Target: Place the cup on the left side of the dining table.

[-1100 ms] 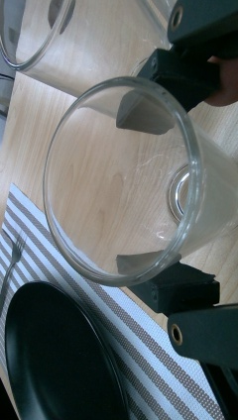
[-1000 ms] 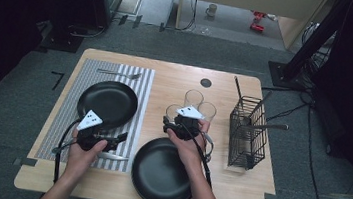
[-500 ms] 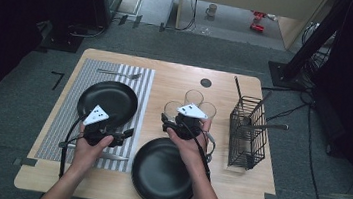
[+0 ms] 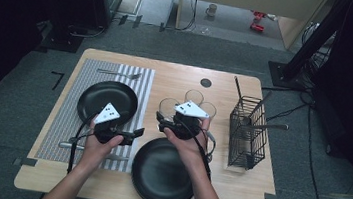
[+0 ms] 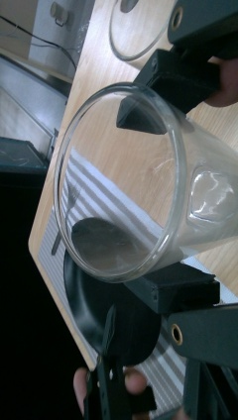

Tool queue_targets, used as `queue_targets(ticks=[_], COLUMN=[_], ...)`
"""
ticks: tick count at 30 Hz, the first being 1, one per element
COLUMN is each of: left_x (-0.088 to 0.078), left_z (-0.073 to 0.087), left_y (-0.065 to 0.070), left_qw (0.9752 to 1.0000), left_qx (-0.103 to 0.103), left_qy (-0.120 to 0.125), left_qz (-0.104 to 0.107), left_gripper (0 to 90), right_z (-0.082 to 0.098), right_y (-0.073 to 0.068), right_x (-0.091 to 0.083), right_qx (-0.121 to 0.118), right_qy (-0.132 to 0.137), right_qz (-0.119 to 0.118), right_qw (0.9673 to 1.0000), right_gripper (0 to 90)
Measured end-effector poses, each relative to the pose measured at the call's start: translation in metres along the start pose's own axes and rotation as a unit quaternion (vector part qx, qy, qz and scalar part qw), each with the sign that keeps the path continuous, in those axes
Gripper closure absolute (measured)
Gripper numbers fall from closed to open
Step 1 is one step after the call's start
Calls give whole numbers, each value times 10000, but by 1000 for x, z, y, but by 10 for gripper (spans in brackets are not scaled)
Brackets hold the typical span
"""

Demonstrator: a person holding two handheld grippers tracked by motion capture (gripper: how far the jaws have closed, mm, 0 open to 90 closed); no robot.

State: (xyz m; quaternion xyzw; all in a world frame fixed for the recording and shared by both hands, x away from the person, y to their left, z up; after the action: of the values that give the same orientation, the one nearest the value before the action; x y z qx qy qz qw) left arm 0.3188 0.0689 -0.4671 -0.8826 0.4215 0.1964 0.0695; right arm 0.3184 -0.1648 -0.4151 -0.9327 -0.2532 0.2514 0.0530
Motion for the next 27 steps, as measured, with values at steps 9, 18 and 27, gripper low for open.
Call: queue_targets(ticks=[9, 18, 27], left_x=[10, 16, 18], left_z=[-9, -18, -22], left_y=[13, 32, 33], left_qw=[9992, 9940, 9896], left_qx=[211, 734, 718], left_qy=[171, 418, 797], left_qz=[283, 696, 957], left_gripper=[94, 95, 297], right_z=[-11, -15, -13], right_y=[-16, -32, -42], right_x=[-14, -22, -23], right_qx=[-131, -273, -334], right_qy=[92, 120, 79], right_qz=[-277, -529, -762], right_qw=[9995, 9982, 9965], right_gripper=[297, 297, 297])
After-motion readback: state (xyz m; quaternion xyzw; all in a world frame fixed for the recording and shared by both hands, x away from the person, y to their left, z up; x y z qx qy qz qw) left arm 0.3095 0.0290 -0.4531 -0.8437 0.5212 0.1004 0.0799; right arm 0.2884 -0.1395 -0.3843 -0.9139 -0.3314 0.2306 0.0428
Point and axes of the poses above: each handheld gripper's, and its own axes: x roughly forward along the jaws, z roughly out of its underside, y roughly to its right, the point moved 1 cm from there along x, roughly forward along the jaws, and after that the axes turned 9 degrees about x, right-handed, at the moved point
